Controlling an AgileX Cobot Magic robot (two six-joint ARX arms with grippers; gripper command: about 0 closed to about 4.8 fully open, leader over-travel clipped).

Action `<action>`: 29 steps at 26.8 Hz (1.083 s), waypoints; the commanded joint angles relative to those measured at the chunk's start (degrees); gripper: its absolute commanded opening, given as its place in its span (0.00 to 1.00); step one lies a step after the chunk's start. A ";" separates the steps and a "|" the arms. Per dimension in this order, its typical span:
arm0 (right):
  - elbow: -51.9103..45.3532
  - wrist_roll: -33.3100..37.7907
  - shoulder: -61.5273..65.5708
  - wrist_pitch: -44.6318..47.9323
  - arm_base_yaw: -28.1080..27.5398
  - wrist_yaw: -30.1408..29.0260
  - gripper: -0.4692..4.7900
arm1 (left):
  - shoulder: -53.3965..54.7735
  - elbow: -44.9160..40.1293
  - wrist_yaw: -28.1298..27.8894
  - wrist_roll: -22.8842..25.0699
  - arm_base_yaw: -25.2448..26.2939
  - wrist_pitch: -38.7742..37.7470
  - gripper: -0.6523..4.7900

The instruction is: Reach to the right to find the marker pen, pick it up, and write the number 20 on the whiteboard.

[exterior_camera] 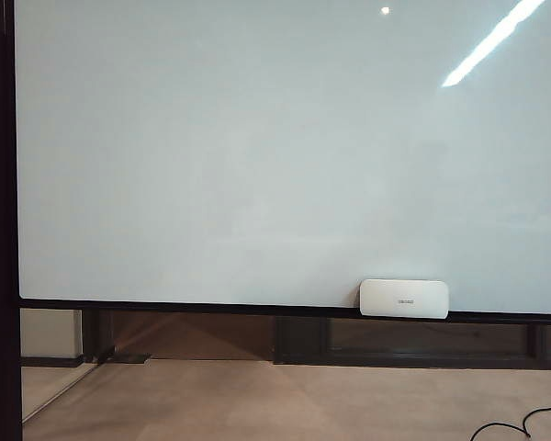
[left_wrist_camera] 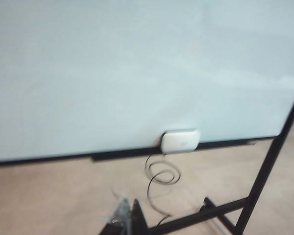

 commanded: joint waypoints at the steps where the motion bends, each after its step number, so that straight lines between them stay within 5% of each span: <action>1: 6.45 -0.52 0.07 0.87 -0.04 5.77 0.09 | 0.13 0.09 0.66 -0.79 -4.17 1.60 0.11; 4: 14.01 -1.20 3.98 1.40 -0.17 8.50 0.09 | 0.92 0.09 -0.57 -1.75 -10.58 2.99 0.11; 7: 23.04 -11.06 17.05 4.81 -0.26 9.46 0.09 | 3.91 0.09 -3.58 -0.57 -18.05 4.76 0.11; 15: 37.55 -23.41 38.66 11.02 -1.27 10.34 0.09 | 15.69 0.15 -1.20 0.83 -22.67 14.34 0.11; 19: 39.93 -23.39 48.59 17.27 -7.67 8.63 0.09 | 25.68 0.68 0.26 -0.50 -22.67 24.09 0.11; 26: 39.93 -19.37 67.65 23.23 -25.59 -6.36 0.09 | 42.49 8.00 1.51 1.92 -22.67 30.27 0.11; 29: 39.93 -18.99 74.14 24.11 -28.06 -7.54 0.09 | 46.05 10.14 0.44 2.51 -22.67 30.21 0.11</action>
